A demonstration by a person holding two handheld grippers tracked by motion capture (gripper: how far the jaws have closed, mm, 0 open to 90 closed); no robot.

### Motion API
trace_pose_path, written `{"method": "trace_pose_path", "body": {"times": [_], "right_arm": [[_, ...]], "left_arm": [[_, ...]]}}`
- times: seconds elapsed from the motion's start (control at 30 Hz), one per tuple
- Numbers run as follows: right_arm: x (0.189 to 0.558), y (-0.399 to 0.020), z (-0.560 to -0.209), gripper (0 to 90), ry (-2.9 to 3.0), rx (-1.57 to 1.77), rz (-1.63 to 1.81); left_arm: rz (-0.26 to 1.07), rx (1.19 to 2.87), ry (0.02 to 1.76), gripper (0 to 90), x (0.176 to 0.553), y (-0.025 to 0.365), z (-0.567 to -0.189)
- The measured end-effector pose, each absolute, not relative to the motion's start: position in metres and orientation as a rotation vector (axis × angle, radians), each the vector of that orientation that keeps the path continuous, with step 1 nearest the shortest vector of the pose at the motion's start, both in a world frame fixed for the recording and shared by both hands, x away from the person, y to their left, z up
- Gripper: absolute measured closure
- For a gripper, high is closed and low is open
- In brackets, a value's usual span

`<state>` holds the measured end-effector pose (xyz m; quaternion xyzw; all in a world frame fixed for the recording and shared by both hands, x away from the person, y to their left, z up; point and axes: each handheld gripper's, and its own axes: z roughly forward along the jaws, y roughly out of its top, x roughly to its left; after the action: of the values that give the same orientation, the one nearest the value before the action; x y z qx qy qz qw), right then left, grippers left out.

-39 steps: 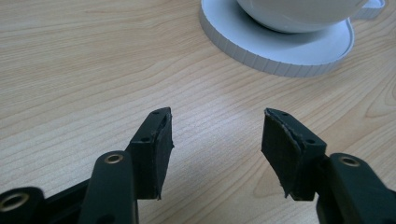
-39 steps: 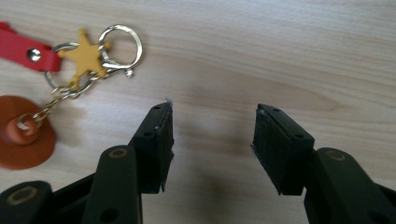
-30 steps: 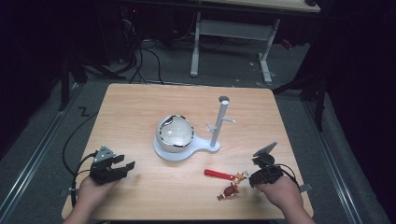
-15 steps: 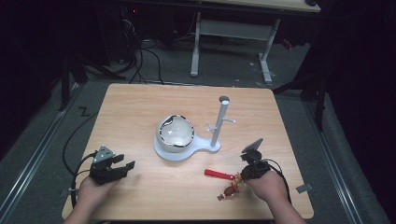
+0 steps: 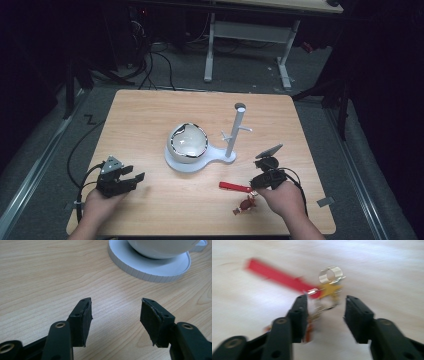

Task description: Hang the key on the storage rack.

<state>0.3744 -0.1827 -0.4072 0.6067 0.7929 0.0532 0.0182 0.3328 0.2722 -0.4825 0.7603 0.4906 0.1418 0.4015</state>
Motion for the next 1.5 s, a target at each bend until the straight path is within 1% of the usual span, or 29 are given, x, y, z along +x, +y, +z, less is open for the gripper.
{"method": "trace_pose_path", "body": {"times": [0.03, 0.13, 0.23, 0.33, 0.73, 0.9, 1.07, 1.27, 1.5], "right_arm": [[0.369, -0.178, -0.406, 49.1, 2.482, 1.879, 0.183], [0.358, -0.164, -0.407, 45.6, 2.523, 1.844, 0.175], [0.353, -0.157, -0.415, 45.7, 2.552, 1.832, 0.152], [0.352, -0.156, -0.424, 47.1, 2.554, 1.773, 0.047], [0.37, -0.215, -0.418, 49.6, 2.396, 1.885, -0.014], [0.368, -0.214, -0.409, 50.5, 2.385, 1.877, 0.055], [0.358, -0.185, -0.408, 50.0, 2.462, 1.788, 0.135], [0.347, -0.162, -0.399, 50.8, 2.514, 1.73, 0.218], [0.336, -0.134, -0.407, 61.6, 2.61, 1.616, 0.237]], "left_arm": [[0.361, 1.924, 1.238, 43.1, 0.332, 0.272, -0.482], [0.359, 1.92, 1.236, 43.1, 0.332, 0.271, -0.482], [0.362, 1.919, 1.237, 43.1, 0.332, 0.272, -0.481], [0.359, 1.917, 1.241, 43.1, 0.331, 0.273, -0.482], [0.354, 1.928, 1.239, 43.2, 0.332, 0.272, -0.483], [0.35, 1.933, 1.239, 43.2, 0.333, 0.271, -0.484], [0.351, 1.936, 1.235, 43.2, 0.332, 0.271, -0.484], [0.347, 1.935, 1.231, 43.2, 0.332, 0.271, -0.484], [0.349, 1.931, 1.232, 43.2, 0.332, 0.271, -0.484]]}}
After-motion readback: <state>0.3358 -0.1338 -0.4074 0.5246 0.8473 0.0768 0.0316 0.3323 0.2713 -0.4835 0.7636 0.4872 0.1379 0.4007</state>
